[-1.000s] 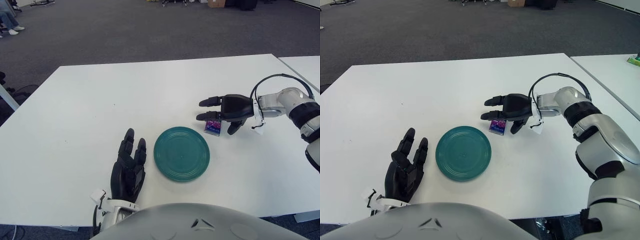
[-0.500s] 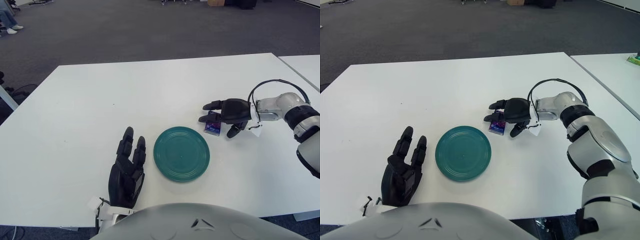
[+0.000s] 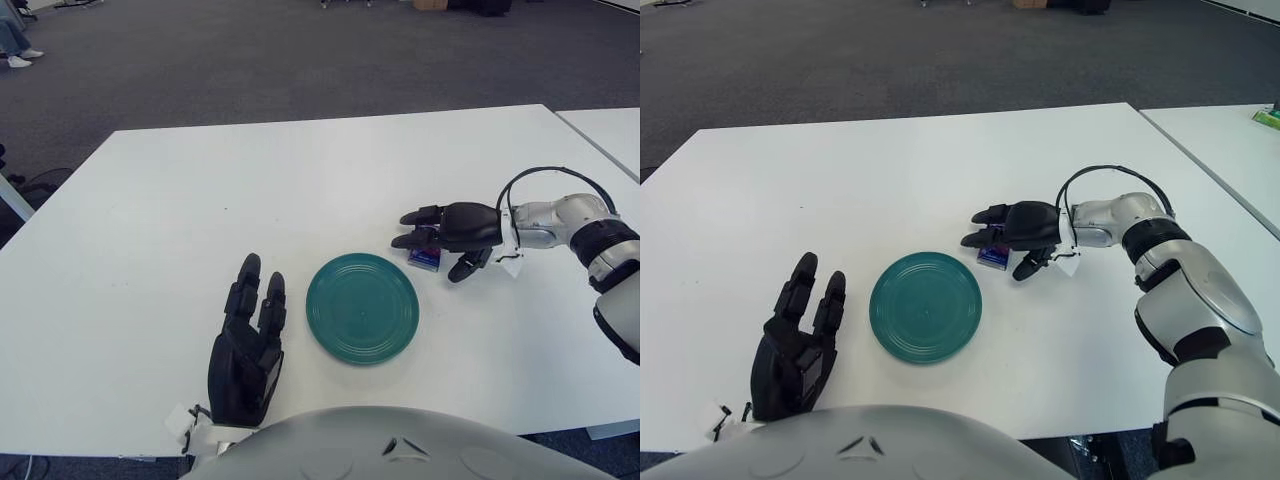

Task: Put the gum into the plate.

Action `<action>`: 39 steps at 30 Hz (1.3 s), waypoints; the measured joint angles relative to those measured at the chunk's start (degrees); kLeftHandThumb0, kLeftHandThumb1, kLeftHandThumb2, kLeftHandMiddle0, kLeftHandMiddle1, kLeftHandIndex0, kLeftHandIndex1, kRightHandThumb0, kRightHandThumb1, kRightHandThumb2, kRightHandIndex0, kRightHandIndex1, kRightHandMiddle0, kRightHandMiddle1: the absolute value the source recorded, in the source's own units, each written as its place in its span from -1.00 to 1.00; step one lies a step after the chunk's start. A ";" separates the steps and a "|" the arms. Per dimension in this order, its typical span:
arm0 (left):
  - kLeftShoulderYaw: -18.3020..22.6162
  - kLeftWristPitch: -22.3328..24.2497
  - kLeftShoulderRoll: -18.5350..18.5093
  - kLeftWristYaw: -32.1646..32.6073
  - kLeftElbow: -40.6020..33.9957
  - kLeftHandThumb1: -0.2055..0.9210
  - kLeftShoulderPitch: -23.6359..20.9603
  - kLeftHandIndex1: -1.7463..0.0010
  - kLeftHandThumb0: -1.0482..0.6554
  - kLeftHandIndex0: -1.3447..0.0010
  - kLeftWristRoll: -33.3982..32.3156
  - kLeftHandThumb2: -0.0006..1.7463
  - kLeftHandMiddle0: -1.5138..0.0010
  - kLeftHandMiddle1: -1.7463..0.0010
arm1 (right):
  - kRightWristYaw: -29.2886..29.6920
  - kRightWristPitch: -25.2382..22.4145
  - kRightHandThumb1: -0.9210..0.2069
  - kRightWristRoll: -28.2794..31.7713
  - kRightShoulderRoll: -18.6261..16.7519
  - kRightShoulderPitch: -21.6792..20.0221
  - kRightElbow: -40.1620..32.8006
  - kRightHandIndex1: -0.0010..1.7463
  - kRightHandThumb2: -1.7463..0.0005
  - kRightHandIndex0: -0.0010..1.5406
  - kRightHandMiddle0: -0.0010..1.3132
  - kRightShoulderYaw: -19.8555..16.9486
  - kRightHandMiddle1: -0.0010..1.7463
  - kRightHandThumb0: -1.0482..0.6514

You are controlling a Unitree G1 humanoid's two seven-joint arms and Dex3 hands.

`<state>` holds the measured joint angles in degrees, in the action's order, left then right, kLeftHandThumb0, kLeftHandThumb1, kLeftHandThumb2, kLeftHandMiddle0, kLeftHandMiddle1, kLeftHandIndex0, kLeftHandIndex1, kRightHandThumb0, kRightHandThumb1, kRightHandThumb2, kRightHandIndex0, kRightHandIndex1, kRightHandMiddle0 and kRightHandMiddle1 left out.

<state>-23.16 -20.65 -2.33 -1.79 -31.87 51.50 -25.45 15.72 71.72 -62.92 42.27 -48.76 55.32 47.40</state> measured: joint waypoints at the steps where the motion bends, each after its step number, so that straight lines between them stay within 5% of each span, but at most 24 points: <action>1: -0.05 0.06 -0.16 0.23 -0.37 1.00 0.16 0.71 -1.00 1.00 -0.19 0.03 0.97 0.99 | -0.23 0.23 -1.00 0.49 0.02 0.34 -0.15 -0.99 0.03 -0.91 -1.00 -0.23 -0.81 -1.00; 15: -0.01 3.56 -2.18 3.68 -5.03 1.00 1.92 0.67 -1.00 1.00 -3.88 0.03 0.94 0.98 | -4.10 0.70 -1.00 1.74 0.12 1.95 -2.33 -0.97 0.09 -0.83 -1.00 -1.61 -0.63 -0.97; 17: 0.04 4.40 -2.38 4.39 -5.99 1.00 2.05 0.64 -1.00 1.00 -4.34 0.03 0.92 0.98 | -4.58 0.69 -1.00 1.93 0.12 2.14 -2.44 -0.85 0.17 -0.63 -1.00 -2.10 -0.35 -0.92; 18: 0.06 4.71 -2.44 4.68 -6.35 1.00 2.09 0.62 -1.00 1.00 -4.52 0.02 0.91 0.98 | -4.74 0.69 -1.00 2.16 0.12 2.26 -2.49 -0.57 0.20 -0.66 -1.00 -2.32 -0.18 -0.90; 20: 0.11 5.42 -2.53 5.41 -6.83 1.00 2.15 0.55 -1.00 1.00 -4.93 0.01 0.88 0.98 | -5.05 0.70 -1.00 3.33 0.12 2.79 -2.64 0.33 0.29 -0.79 -1.00 -3.18 0.35 -0.82; 23: 0.26 6.56 -2.57 6.47 -7.07 1.00 2.18 0.44 -1.00 1.00 -5.40 0.00 0.82 0.97 | -5.09 0.63 -1.00 4.80 0.11 3.53 -3.01 0.78 0.41 -0.71 -0.95 -4.48 0.76 -0.73; 31: 0.61 8.83 -2.59 9.62 -7.74 1.00 2.22 0.13 -0.99 1.00 -5.60 -0.02 0.60 0.93 | -5.09 -0.15 -1.00 8.57 0.03 5.77 -4.09 0.99 0.60 -0.45 -0.76 -8.04 0.99 -0.56; 35: 0.70 9.44 -2.60 10.91 -7.90 1.00 2.23 0.00 -0.97 0.97 -5.53 -0.03 0.46 0.91 | -5.10 -0.59 -0.70 9.32 0.03 6.70 -4.48 1.00 0.20 -0.42 -0.54 -9.15 0.98 -0.29; 39: 0.72 9.50 -2.61 11.62 -7.95 1.00 2.25 -0.04 -0.95 0.93 -5.38 -0.04 0.37 0.88 | -5.20 -1.07 -0.63 9.51 0.01 7.51 -4.89 1.00 0.11 -0.42 -0.49 -9.70 0.98 -0.24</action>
<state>-22.45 -11.15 -4.94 9.82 -39.81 53.75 -30.83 10.51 70.65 -53.42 42.28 -41.25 50.43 37.70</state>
